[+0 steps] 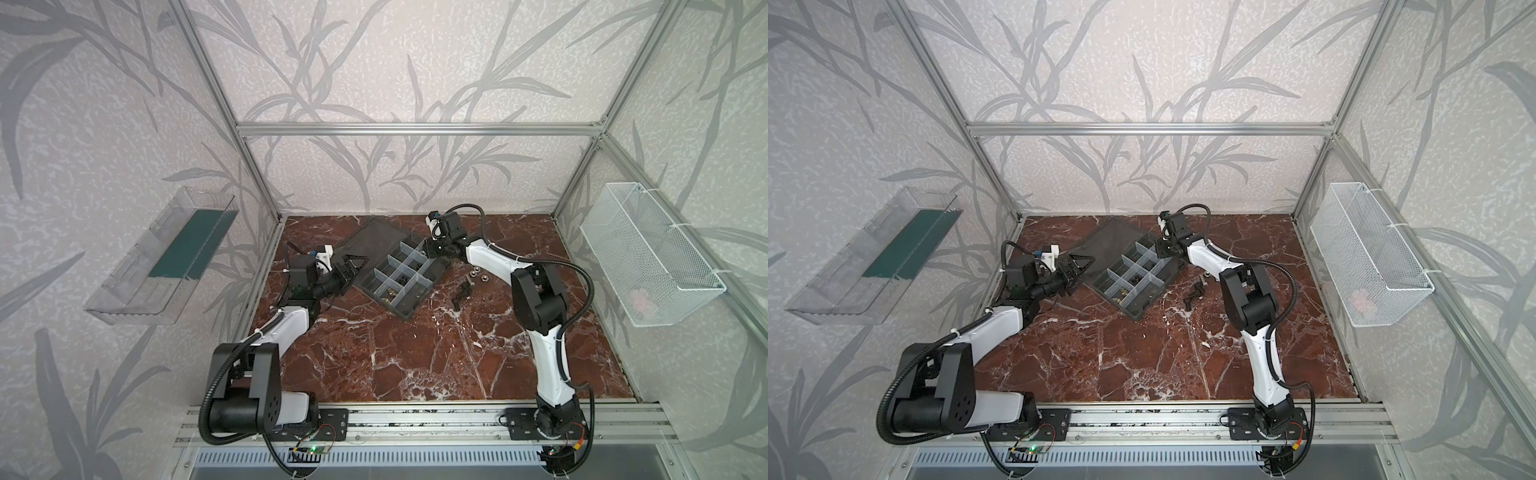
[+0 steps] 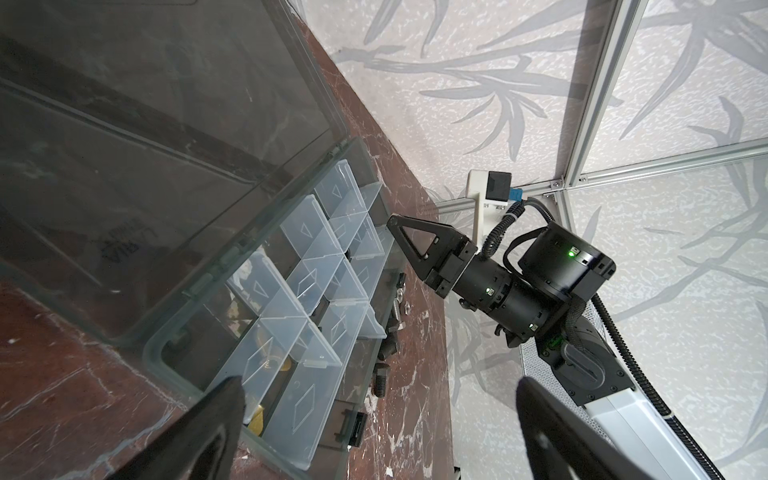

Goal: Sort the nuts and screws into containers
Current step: 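Open the right gripper to drop the silver hex nut in, then move the right gripper back over the hardware pile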

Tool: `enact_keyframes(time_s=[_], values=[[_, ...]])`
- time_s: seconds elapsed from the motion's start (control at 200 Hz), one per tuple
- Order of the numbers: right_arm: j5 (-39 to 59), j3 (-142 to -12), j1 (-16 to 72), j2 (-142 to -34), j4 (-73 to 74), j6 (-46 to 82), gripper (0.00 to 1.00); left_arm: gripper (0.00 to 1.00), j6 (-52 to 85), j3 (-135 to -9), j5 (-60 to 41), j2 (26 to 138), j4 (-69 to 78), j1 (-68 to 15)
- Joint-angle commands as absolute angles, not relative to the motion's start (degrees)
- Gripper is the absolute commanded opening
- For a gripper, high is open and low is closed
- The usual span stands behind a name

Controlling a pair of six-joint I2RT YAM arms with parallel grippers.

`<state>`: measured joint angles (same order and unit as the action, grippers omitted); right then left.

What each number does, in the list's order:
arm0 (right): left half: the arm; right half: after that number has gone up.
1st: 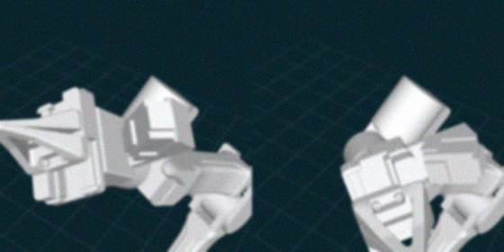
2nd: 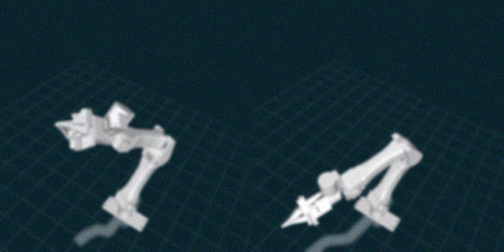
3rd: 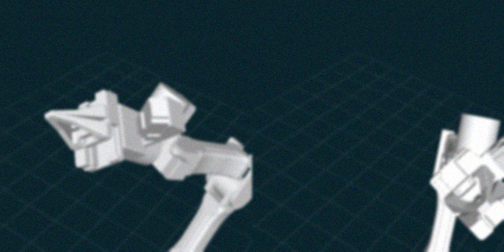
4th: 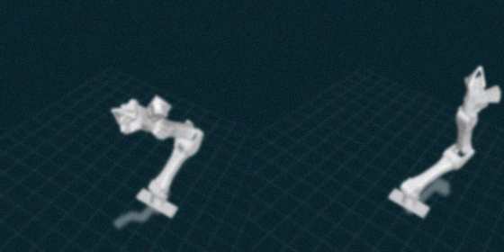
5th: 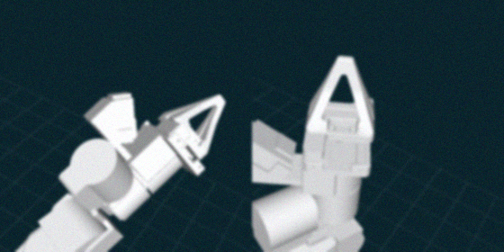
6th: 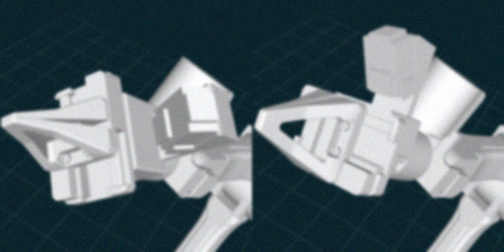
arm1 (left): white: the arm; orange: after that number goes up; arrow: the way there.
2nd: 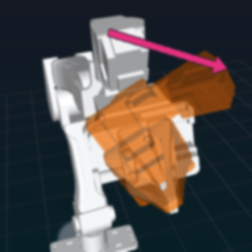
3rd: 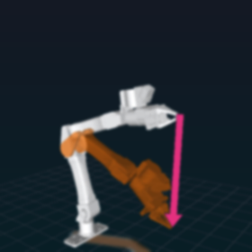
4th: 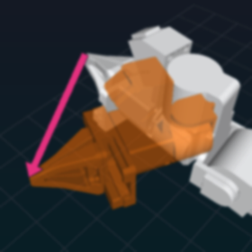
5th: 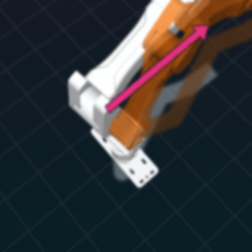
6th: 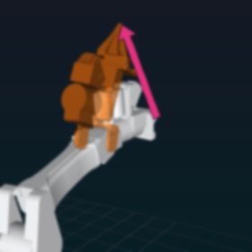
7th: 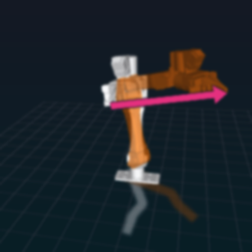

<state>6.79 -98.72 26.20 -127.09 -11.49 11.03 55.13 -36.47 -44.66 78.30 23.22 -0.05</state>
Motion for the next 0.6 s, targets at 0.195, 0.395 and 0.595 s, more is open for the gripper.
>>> enact_keyframes(time_s=[0.195, 0.395, 0.595], values=[[7.2, -100.1, 26.1, -127.4, -13.4, 9.7, 0.44, 1.0, 55.6, -35.0, -45.6, 78.2, 25.9, -0.2], [5.8, -97.9, 26.1, -122.3, -14.8, 8.3, 0.49, 0.99, 56.1, -34.6, -45.9, 78.7, 27.3, -0.2], [1.0, -97.6, 24.1, -116.2, -24.7, 10.0, 0.5, 1.0, 55.8, -35.4, -46.1, 78.7, 26.6, -0.2]])
